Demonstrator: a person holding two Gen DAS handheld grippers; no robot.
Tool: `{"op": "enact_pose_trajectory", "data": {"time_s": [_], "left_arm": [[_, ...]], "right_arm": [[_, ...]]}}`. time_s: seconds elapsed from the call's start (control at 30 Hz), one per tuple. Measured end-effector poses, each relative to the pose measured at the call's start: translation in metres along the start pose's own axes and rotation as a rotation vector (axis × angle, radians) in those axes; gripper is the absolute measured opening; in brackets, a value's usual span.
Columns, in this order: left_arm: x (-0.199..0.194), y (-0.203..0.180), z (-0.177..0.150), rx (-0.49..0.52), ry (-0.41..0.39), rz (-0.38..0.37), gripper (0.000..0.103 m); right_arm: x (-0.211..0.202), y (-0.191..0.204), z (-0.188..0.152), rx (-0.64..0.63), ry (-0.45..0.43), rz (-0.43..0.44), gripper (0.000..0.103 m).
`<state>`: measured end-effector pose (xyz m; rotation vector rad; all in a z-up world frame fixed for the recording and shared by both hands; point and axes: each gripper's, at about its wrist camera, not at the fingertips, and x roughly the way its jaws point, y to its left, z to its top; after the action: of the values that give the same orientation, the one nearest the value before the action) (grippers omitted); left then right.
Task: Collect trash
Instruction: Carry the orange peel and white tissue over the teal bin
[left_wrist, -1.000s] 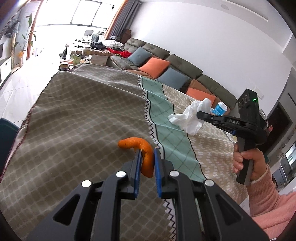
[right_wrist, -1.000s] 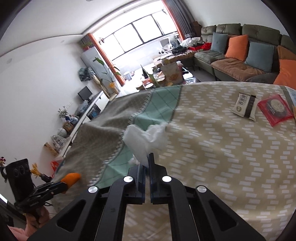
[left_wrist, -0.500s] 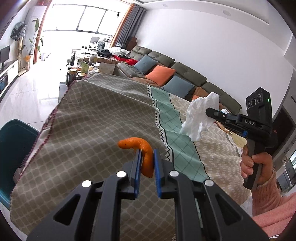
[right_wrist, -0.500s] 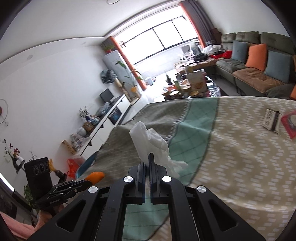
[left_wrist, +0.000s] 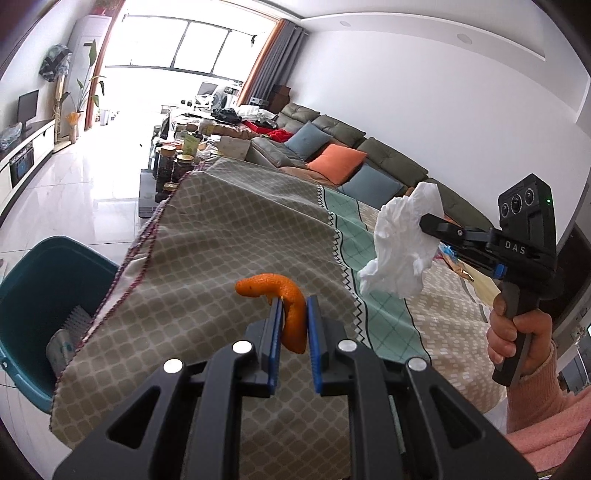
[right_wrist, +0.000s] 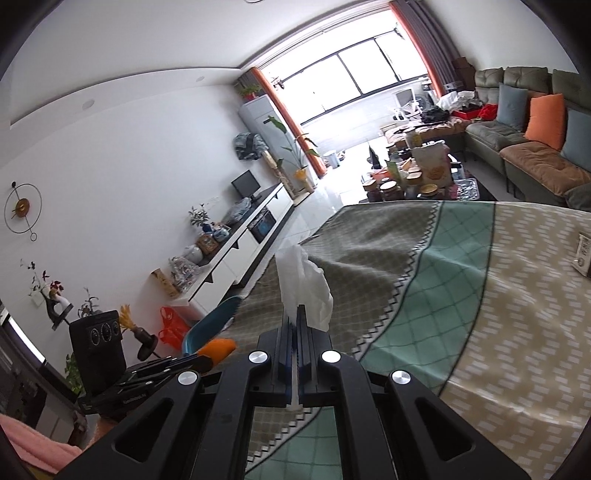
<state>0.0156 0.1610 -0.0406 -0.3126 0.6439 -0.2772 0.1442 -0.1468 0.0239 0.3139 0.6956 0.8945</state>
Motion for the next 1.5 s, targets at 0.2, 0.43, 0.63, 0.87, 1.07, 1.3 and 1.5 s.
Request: {"op": "enact_pose_trajectory", "data": {"time_s": [0.2,0.43,0.63,0.87,1.07,1.3,1.5], "left_arm": [[-0.010,0.001,-0.002,-0.004,-0.012,0.015,0.014],[-0.018,0.004,-0.004,-0.012,-0.022,0.034,0.014],[-0.025,0.004,-0.005,-0.016,-0.029,0.046,0.014],[-0.034,0.005,-0.006,-0.018,-0.037,0.062,0.014],[-0.043,0.008,-0.005,-0.025,-0.047,0.076,0.014],[-0.052,0.013,-0.006,-0.040,-0.053,0.091,0.014],[-0.055,0.012,-0.005,-0.044,-0.059,0.104,0.014]], "right_arm": [[0.007,0.011,0.000,-0.012,0.009,0.020,0.002],[0.017,0.021,-0.002,-0.019,0.024,0.044,0.002],[0.027,0.025,-0.001,-0.023,0.038,0.061,0.002],[0.035,0.030,-0.004,-0.025,0.051,0.081,0.002],[0.042,0.038,-0.006,-0.038,0.064,0.100,0.002],[0.051,0.048,-0.008,-0.053,0.076,0.122,0.002],[0.061,0.059,-0.008,-0.069,0.089,0.145,0.002]]}}
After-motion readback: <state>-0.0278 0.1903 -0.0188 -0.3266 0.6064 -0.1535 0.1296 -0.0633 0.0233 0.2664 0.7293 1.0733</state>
